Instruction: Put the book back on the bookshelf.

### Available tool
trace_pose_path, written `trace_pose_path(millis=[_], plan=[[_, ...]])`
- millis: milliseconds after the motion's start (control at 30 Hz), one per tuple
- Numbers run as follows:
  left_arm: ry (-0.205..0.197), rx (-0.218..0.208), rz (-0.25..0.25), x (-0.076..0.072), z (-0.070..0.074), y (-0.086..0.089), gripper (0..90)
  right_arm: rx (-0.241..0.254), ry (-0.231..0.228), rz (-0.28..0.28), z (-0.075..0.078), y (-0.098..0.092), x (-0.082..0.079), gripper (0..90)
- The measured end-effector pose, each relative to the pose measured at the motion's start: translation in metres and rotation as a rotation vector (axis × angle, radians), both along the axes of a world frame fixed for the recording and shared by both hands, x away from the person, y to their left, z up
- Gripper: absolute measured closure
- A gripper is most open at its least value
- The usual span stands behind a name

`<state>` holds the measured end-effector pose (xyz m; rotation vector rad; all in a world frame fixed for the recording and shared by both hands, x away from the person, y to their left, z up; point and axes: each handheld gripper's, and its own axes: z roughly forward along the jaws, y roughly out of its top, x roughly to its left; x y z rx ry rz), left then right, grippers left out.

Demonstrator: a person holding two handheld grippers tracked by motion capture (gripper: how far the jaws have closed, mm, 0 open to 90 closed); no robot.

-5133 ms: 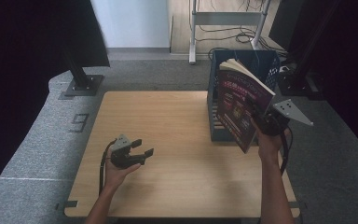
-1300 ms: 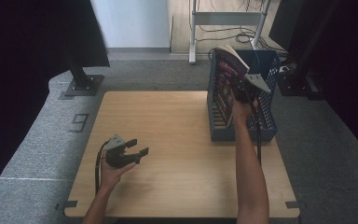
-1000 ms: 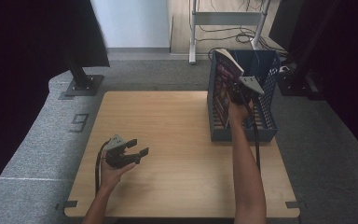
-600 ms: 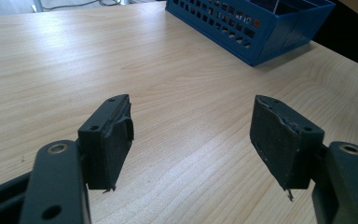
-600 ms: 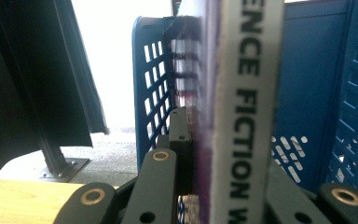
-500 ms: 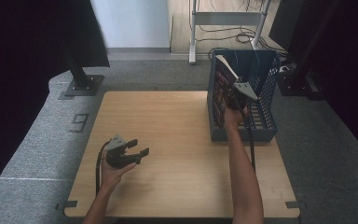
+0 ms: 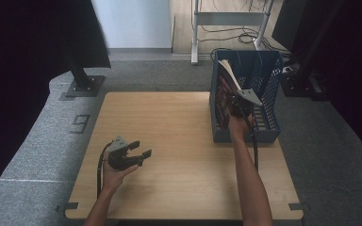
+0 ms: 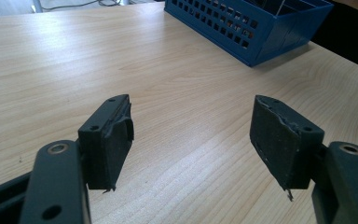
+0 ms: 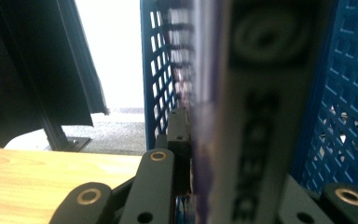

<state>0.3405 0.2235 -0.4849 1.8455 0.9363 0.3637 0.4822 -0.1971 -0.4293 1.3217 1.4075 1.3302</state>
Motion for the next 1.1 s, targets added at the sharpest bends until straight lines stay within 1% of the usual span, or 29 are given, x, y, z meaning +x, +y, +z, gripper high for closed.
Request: trace_pose_path(millis=[67, 100, 133, 233, 267, 333, 433, 600, 633, 700, 733, 800, 867, 967, 1067, 1100], plan=[[0.002, 0.002, -0.001, 0.000, 0.000, 0.000, 30.1, 0.011, 0.019, 0.014, 0.001, -0.003, -0.002, 79.3], [0.002, 0.002, -0.002, 0.000, -0.001, -0.001, 30.1, 0.011, 0.019, 0.014, 0.001, -0.003, -0.002, 79.3], [0.003, 0.004, -0.004, 0.000, -0.001, -0.001, 30.1, 0.010, 0.031, 0.026, 0.002, -0.003, -0.002, 79.7], [0.003, 0.005, -0.003, 0.000, -0.001, -0.001, 30.1, -0.003, 0.036, 0.032, 0.003, -0.003, -0.003, 80.4], [0.003, 0.002, -0.002, 0.000, -0.001, -0.001, 30.1, -0.016, 0.035, 0.030, 0.003, -0.003, -0.002, 81.2], [0.002, 0.001, 0.000, 0.000, 0.000, -0.001, 30.1, -0.013, 0.032, 0.027, 0.003, -0.003, -0.002, 81.4], [0.001, -0.001, 0.002, 0.000, 0.000, 0.000, 30.1, 0.013, 0.018, 0.001, 0.002, -0.007, 0.000, 81.6], [0.003, -0.003, 0.003, 0.001, -0.001, 0.001, 30.2, 0.037, 0.005, -0.026, 0.002, -0.011, 0.005, 81.6], [0.003, -0.003, 0.004, 0.001, -0.001, 0.001, 30.1, 0.052, -0.008, -0.040, 0.002, -0.013, 0.008, 81.7], [0.002, -0.004, 0.005, 0.001, -0.001, 0.002, 30.1, 0.060, -0.013, -0.044, 0.002, -0.013, 0.009, 81.6], [0.004, -0.006, 0.007, 0.001, -0.001, 0.003, 30.2, 0.078, -0.020, -0.059, 0.002, -0.015, 0.013, 81.7], [0.003, -0.005, 0.009, 0.001, 0.000, 0.003, 30.2, 0.079, -0.019, -0.061, 0.002, -0.016, 0.015, 81.7], [0.001, -0.006, 0.013, 0.001, 0.000, 0.005, 30.2, 0.084, -0.022, -0.079, 0.001, -0.017, 0.022, 81.7], [0.002, -0.010, 0.017, 0.002, 0.000, 0.005, 30.2, 0.085, -0.045, -0.091, 0.002, -0.016, 0.027, 81.7], [0.006, -0.009, 0.020, 0.003, -0.001, 0.007, 30.2, 0.076, -0.049, -0.091, 0.003, -0.014, 0.030, 81.7], [0.008, -0.008, 0.019, 0.003, -0.002, 0.007, 30.2, 0.067, -0.056, -0.088, 0.001, -0.010, 0.031, 81.7]])
